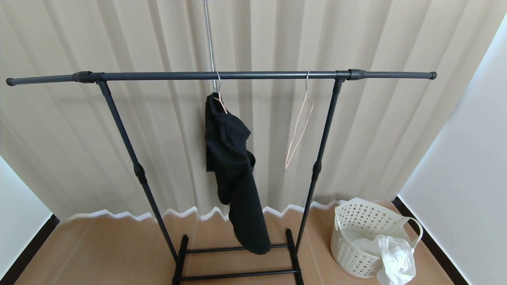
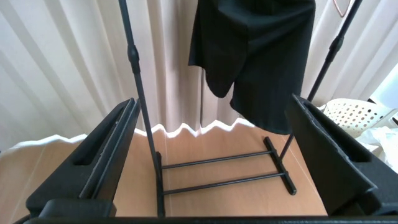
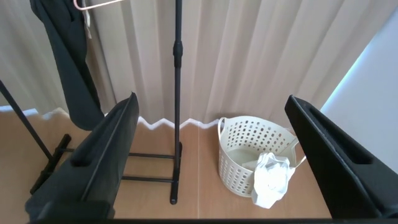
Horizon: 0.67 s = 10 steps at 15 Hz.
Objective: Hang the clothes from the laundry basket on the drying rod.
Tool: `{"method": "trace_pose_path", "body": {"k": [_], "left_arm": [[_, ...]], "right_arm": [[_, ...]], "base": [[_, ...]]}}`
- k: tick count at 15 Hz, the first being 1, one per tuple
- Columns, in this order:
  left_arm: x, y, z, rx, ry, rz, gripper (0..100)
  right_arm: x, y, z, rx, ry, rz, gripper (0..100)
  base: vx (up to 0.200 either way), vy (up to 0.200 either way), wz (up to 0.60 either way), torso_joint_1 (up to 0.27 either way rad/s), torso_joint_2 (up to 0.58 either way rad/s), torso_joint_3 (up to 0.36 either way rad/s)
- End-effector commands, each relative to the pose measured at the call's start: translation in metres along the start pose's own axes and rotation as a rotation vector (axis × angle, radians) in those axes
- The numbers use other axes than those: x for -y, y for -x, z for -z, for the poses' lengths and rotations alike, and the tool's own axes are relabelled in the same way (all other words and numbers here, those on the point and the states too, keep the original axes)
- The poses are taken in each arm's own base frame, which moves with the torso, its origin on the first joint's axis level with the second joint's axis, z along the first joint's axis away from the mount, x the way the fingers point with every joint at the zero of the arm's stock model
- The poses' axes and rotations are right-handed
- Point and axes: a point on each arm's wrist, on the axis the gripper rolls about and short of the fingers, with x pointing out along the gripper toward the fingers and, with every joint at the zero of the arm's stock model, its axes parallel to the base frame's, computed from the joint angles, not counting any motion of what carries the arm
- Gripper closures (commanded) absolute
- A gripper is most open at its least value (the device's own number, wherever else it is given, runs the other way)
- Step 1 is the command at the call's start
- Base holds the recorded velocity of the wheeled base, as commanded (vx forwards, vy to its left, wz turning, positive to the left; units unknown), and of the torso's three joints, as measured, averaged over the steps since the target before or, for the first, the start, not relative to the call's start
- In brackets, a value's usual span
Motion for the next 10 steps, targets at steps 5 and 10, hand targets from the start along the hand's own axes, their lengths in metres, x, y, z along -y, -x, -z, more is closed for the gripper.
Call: {"method": "trace_pose_path", "body": {"k": [5,10], "left_arm": [[-0.0001,-0.0001,0.0,-0.002,0.003,0.0,0],[-0.0001,0.0,-0.0004,-0.001,0.004,0.0,0]], "right_arm": [[0.0,-0.0001,-0.0002,0.0,0.0,-0.001,0],[0.0,-0.0002,0.0002,-0.001,-0.005,-0.001,0]], "base": [[0.0,0.0,0.0,-0.167,0.42,0.241],[0.0,0.0,0.0,-0.214,0.55,0.33]]}}
